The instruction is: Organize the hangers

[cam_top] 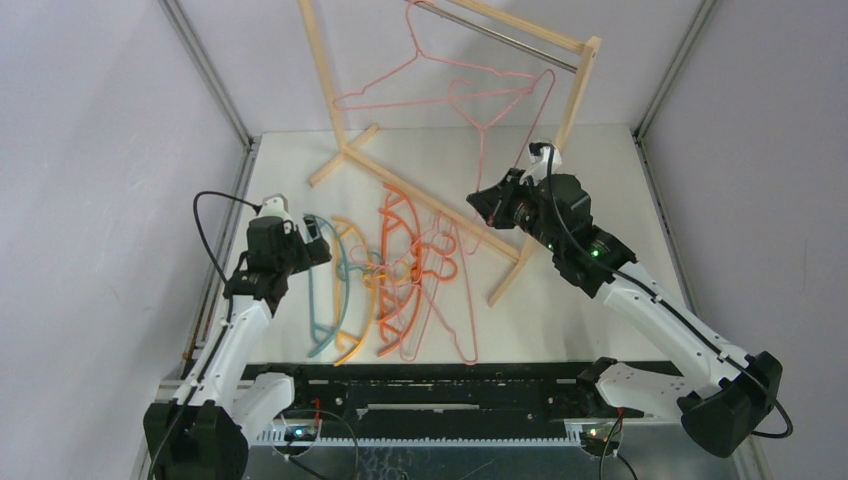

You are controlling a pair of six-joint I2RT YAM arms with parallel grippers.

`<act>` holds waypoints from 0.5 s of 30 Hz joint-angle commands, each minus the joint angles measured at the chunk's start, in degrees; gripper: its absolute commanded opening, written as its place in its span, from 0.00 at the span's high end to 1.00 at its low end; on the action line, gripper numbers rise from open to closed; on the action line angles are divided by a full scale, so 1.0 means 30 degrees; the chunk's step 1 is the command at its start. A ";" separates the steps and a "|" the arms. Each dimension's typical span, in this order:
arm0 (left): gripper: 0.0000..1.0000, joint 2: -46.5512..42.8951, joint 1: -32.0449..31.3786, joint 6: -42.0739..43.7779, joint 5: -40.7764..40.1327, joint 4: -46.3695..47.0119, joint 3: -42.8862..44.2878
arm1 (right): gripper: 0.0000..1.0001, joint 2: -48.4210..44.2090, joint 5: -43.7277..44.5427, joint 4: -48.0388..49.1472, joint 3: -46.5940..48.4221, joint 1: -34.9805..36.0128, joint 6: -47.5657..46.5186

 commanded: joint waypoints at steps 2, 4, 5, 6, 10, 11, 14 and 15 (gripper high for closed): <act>0.00 0.0433 -0.0092 0.0134 0.0255 0.0992 0.0938 | 1.00 -0.0930 0.1011 0.0458 -0.0313 -0.0504 -0.0489; 0.00 0.0626 -0.0116 0.0136 0.0322 0.0986 0.1088 | 1.00 -0.0981 0.1095 0.0538 -0.0279 -0.0568 -0.0530; 0.00 0.0720 -0.0107 0.0134 0.0351 0.0986 0.1140 | 1.00 -0.0971 0.1274 0.0581 -0.0275 -0.0560 -0.0552; 0.01 0.0761 -0.0103 0.0134 0.0354 0.0986 0.1165 | 1.00 -0.0944 0.1326 0.0564 -0.0289 -0.0566 -0.0463; 0.00 0.0668 -0.0107 0.0163 0.0374 0.0986 0.1185 | 1.00 -0.0925 0.1610 0.0448 -0.0291 -0.0584 -0.0380; 0.00 0.0626 -0.0103 0.0181 0.0339 0.0997 0.1145 | 1.00 -0.0916 0.1606 0.0549 -0.0291 -0.0588 -0.0405; 0.00 0.0619 -0.0096 0.0221 0.0330 0.1045 0.1026 | 1.00 -0.0964 0.1411 0.1285 -0.0290 -0.0628 -0.0321; 0.00 0.0627 -0.0116 0.0222 0.0341 0.1059 0.1023 | 1.00 -0.0969 0.1215 0.1729 -0.0287 -0.0615 -0.0324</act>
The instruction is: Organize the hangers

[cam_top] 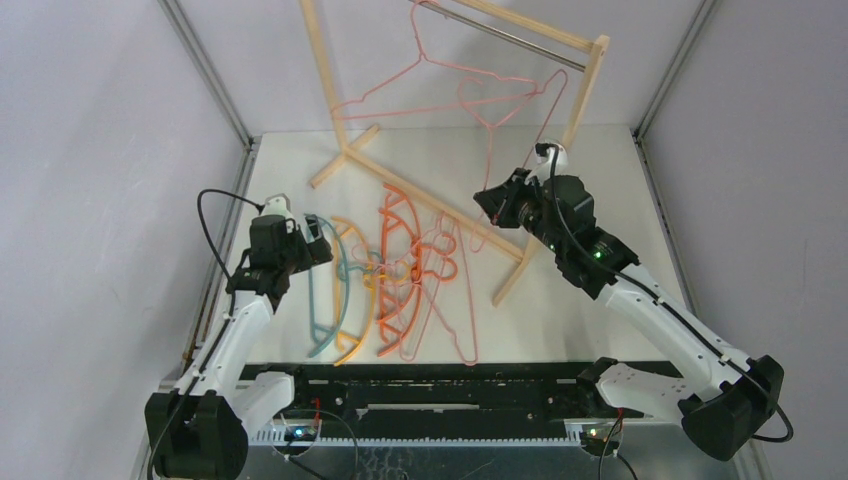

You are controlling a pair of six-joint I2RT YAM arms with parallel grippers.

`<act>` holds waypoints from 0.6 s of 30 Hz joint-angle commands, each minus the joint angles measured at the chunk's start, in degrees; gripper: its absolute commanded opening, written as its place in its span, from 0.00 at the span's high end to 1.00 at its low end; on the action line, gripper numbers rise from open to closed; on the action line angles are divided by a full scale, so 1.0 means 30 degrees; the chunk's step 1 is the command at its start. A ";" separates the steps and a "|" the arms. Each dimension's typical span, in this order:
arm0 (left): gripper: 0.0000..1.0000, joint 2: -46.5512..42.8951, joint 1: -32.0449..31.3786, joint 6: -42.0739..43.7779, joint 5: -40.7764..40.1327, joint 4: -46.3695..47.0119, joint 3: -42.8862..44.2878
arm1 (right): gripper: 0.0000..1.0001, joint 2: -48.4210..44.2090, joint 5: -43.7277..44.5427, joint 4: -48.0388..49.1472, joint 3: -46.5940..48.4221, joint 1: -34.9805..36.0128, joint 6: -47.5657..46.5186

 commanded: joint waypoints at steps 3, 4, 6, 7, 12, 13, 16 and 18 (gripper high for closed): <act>0.00 -0.0176 -0.0117 0.0156 0.0304 0.0754 0.1050 | 1.00 -0.0183 -0.0566 0.2721 0.0586 -0.0130 0.0352; 0.01 -0.0178 -0.0100 0.0156 0.0301 0.0760 0.1051 | 1.00 0.0063 -0.0992 0.2941 0.0846 -0.0053 0.0459; 0.00 -0.0149 -0.0111 0.0165 0.0275 0.0765 0.1149 | 1.00 0.0670 -0.1298 0.3042 0.1528 0.0369 0.0393; 0.01 -0.0142 -0.0099 0.0212 0.0272 0.0761 0.1166 | 1.00 0.0836 -0.1208 0.3120 0.1714 0.0640 0.0274; 0.00 -0.0168 -0.0089 0.0265 0.0234 0.0761 0.1126 | 1.00 0.1212 0.1144 0.2871 0.2317 0.1606 -0.0365; 0.00 -0.0166 -0.0115 0.0272 0.0245 0.0761 0.1072 | 1.00 0.1285 0.1379 0.2824 0.2399 0.1633 -0.0542; 0.00 -0.0161 -0.0100 0.0272 0.0241 0.0761 0.0951 | 1.00 0.1383 0.2132 0.2878 0.2435 0.1588 -0.0800; 0.00 -0.0149 -0.0118 0.0274 0.0244 0.0783 0.0892 | 1.00 0.1416 0.2134 0.2893 0.2448 0.1365 -0.0753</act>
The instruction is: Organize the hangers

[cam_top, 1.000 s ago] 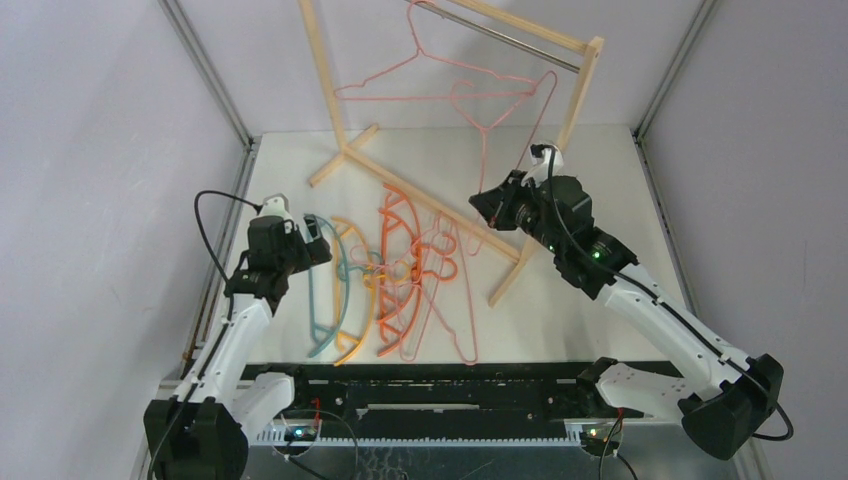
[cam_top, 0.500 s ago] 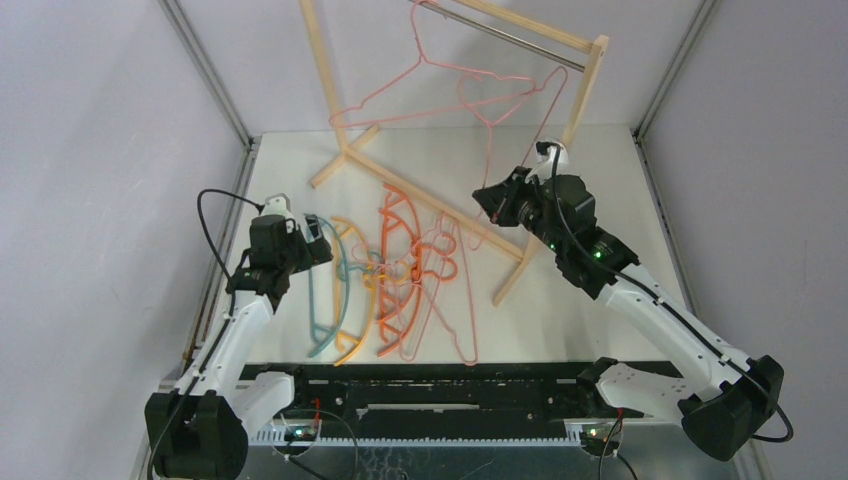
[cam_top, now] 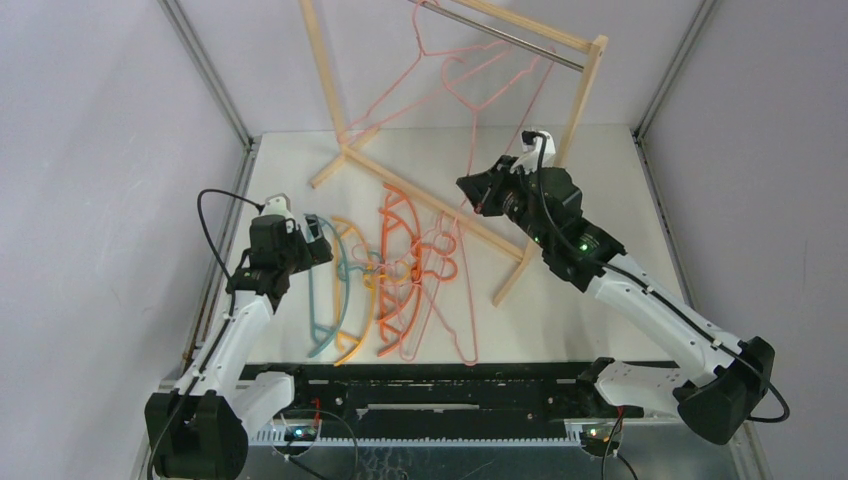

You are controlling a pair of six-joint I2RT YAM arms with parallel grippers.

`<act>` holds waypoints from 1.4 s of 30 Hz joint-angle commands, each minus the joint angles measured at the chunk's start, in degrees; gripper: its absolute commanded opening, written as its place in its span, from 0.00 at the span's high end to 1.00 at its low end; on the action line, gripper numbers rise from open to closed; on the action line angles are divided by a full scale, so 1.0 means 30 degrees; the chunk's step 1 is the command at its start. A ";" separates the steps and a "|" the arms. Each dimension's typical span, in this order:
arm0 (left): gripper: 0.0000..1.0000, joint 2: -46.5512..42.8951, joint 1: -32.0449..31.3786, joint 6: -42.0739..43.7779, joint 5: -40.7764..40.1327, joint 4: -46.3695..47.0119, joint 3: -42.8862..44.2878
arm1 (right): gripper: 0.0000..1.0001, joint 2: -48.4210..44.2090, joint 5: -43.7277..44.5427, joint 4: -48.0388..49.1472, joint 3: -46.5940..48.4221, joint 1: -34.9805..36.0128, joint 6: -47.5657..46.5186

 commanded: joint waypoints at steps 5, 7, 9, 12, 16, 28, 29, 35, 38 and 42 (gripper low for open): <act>0.00 -0.0068 -0.0105 0.0265 0.0151 0.0819 0.0761 | 1.00 -0.0327 0.0850 0.1442 0.0914 -0.0256 -0.0785; 0.00 0.0006 -0.0091 0.0265 0.0173 0.0910 0.0704 | 1.00 -0.0362 0.0146 0.2074 0.0920 -0.0243 -0.0758; 0.00 0.0153 -0.0092 0.0216 0.0181 0.0971 0.0693 | 1.00 -0.0272 -0.0176 0.2334 0.1078 -0.0174 -0.0666; 0.00 0.0297 -0.0106 0.0091 0.0340 0.1106 0.0700 | 1.00 0.0021 -0.0701 0.2279 0.1430 -0.0019 -0.0680; 0.00 0.0344 -0.0118 0.0114 0.0305 0.1171 0.0727 | 1.00 0.0106 -0.0966 0.2579 0.1538 0.0154 -0.0822; 0.01 0.0753 -0.0114 0.0083 0.0444 0.1221 0.0817 | 1.00 0.1079 -0.1459 0.2788 0.3152 -0.0428 -0.1339; 0.00 0.0733 -0.0103 0.0089 0.0418 0.1242 0.0817 | 1.00 0.1224 -0.1478 0.2774 0.3291 -0.0614 -0.1291; 0.00 0.0658 -0.0113 0.0205 0.0355 0.1163 0.0903 | 1.00 0.2146 -0.1936 0.2442 0.3722 -0.1714 -0.0509; 0.00 0.0654 -0.0118 0.0318 0.0309 0.1002 0.1005 | 1.00 0.2368 -0.1906 0.2869 0.3736 -0.2050 -0.0456; 0.00 0.0620 -0.0100 0.0473 0.0220 0.0879 0.1091 | 1.00 0.2743 -0.2015 0.2582 0.3809 -0.2605 -0.0146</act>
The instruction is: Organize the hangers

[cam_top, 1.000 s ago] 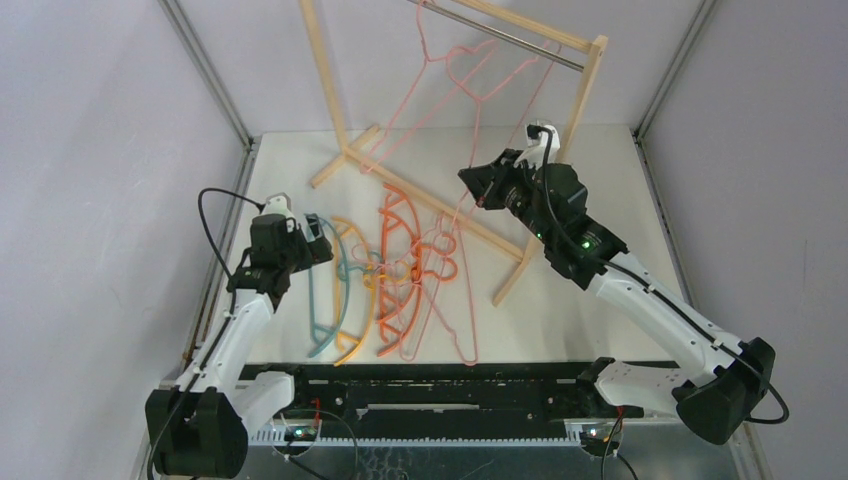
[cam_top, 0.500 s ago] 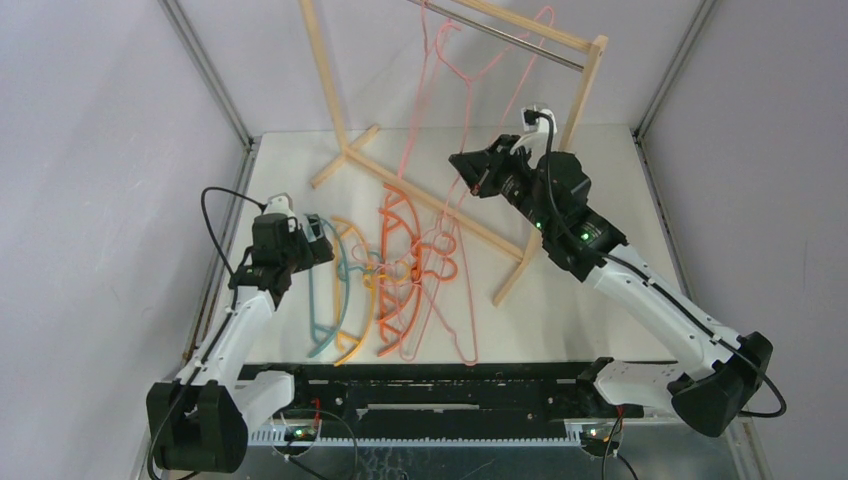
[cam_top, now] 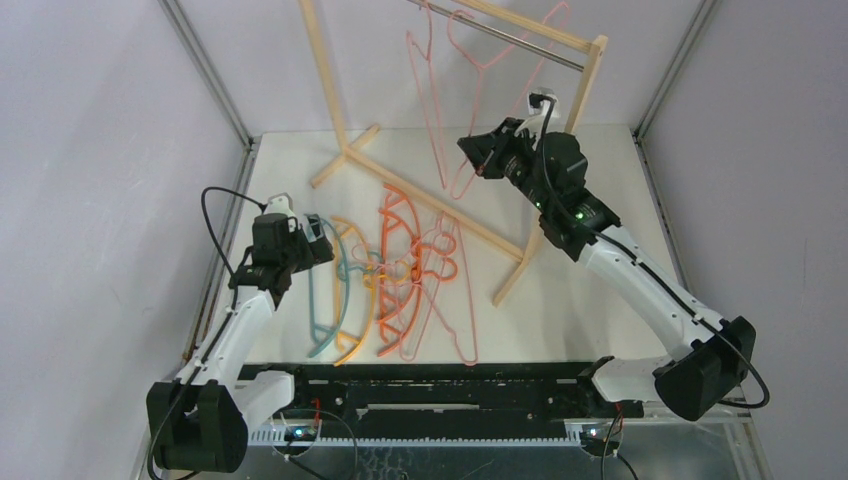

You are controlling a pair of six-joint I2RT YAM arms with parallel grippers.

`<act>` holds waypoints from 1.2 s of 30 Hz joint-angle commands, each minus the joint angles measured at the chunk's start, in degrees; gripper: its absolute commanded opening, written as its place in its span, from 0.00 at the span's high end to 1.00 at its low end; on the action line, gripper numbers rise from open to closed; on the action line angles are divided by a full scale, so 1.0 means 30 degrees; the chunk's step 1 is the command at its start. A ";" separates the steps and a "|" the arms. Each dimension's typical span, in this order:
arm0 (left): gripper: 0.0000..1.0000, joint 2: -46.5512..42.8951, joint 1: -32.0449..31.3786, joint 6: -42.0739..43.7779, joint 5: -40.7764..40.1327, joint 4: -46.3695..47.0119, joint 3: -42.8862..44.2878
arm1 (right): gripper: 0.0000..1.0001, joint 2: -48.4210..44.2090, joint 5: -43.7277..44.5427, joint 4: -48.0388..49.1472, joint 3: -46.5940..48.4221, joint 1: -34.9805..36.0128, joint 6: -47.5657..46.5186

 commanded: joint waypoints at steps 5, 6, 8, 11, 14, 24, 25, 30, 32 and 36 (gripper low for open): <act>0.00 -0.0141 -0.0091 0.0471 0.0146 0.0441 0.1110 | 1.00 0.0731 -0.0399 0.0261 0.0607 -0.0722 0.0419; 0.00 -0.0123 -0.0093 0.0465 0.0144 0.0441 0.1110 | 1.00 0.0777 -0.0399 0.0274 0.0528 -0.0722 0.0428; 0.00 -0.0129 -0.0105 0.0464 0.0116 0.0441 0.1110 | 1.00 0.0932 -0.0384 0.0217 0.0516 -0.0762 0.0388; 0.00 -0.0165 -0.0116 0.0493 0.0131 0.0391 0.1139 | 0.96 0.1114 -0.0335 0.0149 0.0500 -0.0810 0.0384; 0.00 -0.0218 -0.0098 0.0524 0.0068 0.0325 0.1139 | 0.83 0.1130 0.0148 -0.0001 0.0500 -0.0810 0.0550; 0.00 -0.0319 -0.0107 0.0500 0.0074 0.0295 0.0938 | 0.48 0.0747 0.1599 -0.0879 0.0515 -0.0810 0.0747; 0.00 -0.0340 -0.0117 0.0494 0.0065 0.0295 0.0920 | 0.47 0.0721 0.1583 -0.0883 0.0516 -0.0810 0.0770; 0.01 -0.0437 -0.0110 0.0464 0.0033 0.0295 0.0876 | 0.42 0.0399 0.1433 -0.0997 0.0507 -0.0780 0.0772; 0.00 -0.0442 -0.0098 0.0464 0.0072 0.0309 0.0841 | 0.41 0.0092 0.1431 -0.1185 0.0500 -0.0728 0.0600; 0.00 -0.0392 -0.0110 0.0359 0.0115 0.0432 0.0789 | 0.39 -0.0766 0.1521 -0.1677 0.0508 -0.0614 0.0260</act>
